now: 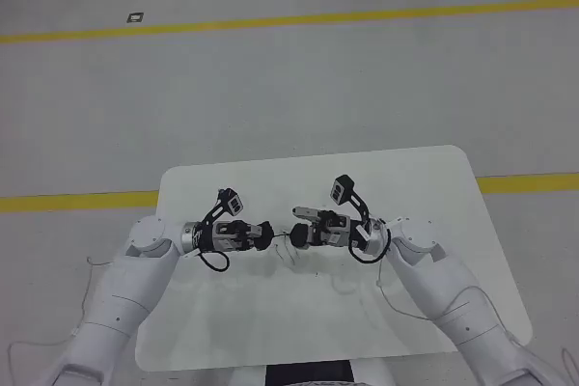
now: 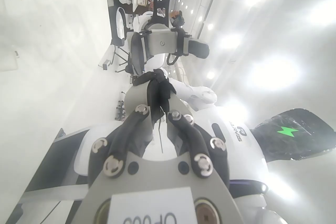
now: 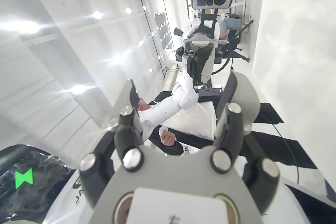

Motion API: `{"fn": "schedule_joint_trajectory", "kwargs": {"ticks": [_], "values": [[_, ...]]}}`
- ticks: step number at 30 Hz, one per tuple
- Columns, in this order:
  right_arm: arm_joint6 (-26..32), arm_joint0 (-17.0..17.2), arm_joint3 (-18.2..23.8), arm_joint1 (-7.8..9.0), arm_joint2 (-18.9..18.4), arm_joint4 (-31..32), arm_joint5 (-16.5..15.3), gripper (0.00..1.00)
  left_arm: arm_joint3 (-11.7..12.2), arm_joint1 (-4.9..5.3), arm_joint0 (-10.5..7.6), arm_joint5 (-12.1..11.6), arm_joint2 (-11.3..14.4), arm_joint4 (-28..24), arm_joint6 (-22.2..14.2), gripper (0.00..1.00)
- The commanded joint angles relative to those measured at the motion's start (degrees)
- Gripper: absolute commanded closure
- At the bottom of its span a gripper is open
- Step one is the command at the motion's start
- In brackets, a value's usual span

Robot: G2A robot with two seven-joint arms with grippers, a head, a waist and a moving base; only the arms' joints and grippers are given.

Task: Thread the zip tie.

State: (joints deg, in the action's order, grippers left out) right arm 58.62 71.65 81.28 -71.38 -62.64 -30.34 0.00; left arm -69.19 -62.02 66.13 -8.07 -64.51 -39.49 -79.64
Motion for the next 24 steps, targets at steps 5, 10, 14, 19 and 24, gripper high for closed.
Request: {"fn": "schedule_joint_trajectory", "kwargs": {"ticks": [5,10,14,19,24], "values": [[0.14,0.07,-0.13,0.29,0.1,1.3,0.2,0.7,0.0,0.0,0.0,0.0,0.0,0.0,0.0,1.0],[0.18,0.45,0.24,0.62,0.04,2.55,0.44,0.72,0.0,0.0,0.0,0.0,0.0,0.0,0.0,1.0],[0.41,0.81,0.72,0.87,0.01,3.27,0.64,0.73,0.0,0.0,0.0,0.0,0.0,0.0,0.0,1.0],[0.33,1.12,1.24,1.08,0.2,3.63,0.94,0.8,0.0,0.0,0.0,0.0,0.0,0.0,0.0,1.0],[0.28,1.26,1.52,1.22,0.45,3.63,0.99,0.84,0.0,0.0,0.0,0.0,0.0,0.0,0.0,1.0]]}}
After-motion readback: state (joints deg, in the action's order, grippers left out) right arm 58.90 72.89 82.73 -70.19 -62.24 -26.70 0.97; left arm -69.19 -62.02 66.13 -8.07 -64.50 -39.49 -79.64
